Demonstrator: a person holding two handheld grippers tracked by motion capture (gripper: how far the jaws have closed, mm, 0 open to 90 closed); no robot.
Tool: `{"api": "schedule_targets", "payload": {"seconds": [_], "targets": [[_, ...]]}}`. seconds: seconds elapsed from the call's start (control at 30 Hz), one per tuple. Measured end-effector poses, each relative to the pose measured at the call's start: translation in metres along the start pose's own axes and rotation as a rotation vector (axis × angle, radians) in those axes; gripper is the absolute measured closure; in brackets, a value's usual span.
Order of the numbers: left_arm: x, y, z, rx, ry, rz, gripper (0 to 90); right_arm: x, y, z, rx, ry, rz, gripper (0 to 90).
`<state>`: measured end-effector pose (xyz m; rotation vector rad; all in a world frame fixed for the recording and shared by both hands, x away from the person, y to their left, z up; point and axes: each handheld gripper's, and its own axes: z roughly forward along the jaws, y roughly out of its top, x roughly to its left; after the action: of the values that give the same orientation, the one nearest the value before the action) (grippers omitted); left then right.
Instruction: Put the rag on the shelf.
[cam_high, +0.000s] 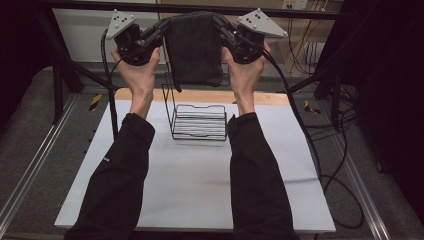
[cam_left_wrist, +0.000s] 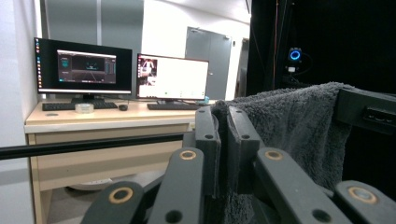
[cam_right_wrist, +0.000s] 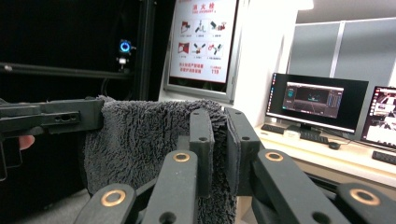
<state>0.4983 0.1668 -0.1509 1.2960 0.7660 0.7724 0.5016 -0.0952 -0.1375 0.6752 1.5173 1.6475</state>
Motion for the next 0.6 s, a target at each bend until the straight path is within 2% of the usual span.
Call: {"api": "schedule_targets", "payload": {"seconds": [0.37, 0.6], "targets": [[-0.004, -0.003, -0.001, 0.022, -0.021, 0.026, 83.9, -0.008, -0.006, -0.007, 0.038, 0.016, -0.010, 82.9], [-0.004, -0.014, -0.001, 0.059, -0.022, 0.044, 83.9, -0.014, -0.018, -0.008, 0.086, 0.041, 0.011, 82.9]]}}
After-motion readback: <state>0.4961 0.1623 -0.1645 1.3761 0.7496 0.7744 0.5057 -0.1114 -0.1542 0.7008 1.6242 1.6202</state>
